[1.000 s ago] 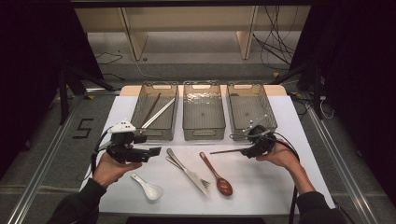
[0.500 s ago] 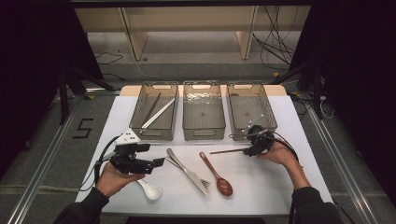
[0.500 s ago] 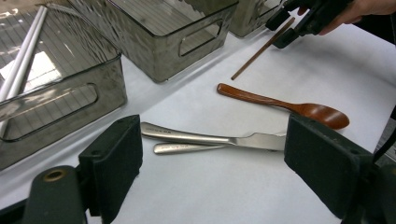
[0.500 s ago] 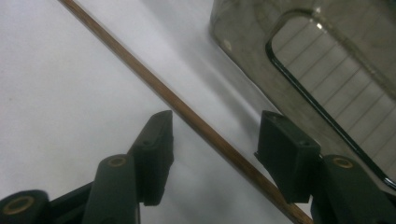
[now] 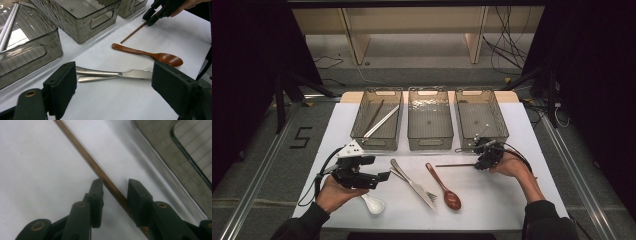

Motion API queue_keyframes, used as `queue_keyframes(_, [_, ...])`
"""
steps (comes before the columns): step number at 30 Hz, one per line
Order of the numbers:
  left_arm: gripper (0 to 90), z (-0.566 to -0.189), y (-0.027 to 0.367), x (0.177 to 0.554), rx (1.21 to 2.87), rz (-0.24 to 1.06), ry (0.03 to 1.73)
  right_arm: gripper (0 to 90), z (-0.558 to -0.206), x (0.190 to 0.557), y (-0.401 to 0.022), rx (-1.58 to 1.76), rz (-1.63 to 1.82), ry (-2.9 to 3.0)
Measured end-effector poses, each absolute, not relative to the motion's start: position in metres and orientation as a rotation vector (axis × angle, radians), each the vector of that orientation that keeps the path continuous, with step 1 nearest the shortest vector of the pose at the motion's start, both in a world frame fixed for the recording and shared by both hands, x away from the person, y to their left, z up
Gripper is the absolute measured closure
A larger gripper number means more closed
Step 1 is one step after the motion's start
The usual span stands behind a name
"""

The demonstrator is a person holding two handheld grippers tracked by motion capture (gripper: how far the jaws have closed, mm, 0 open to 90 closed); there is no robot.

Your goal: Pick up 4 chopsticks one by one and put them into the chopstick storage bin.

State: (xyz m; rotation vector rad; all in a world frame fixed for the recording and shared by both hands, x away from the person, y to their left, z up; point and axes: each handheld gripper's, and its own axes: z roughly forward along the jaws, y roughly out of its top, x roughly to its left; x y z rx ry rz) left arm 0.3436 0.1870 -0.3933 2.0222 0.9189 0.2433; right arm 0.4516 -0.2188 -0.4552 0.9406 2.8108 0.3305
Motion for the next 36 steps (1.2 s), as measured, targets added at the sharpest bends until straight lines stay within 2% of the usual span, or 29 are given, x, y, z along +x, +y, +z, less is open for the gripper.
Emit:
queue_keyframes(6, [20.5,-0.394,0.188,0.344,2.021,0.241,0.923,73.5,-0.454,0.445,-0.215,0.848,0.251,2.857])
queue_keyframes(25, [21.4,-0.399,0.187,0.346,2.035,0.223,0.926,84.9,-0.453,0.424,-0.211,0.589,0.15,2.942])
queue_keyframes(36, [22.4,-0.401,0.188,0.348,2.042,0.219,0.915,85.5,-0.445,0.418,-0.216,0.6,0.21,2.944])
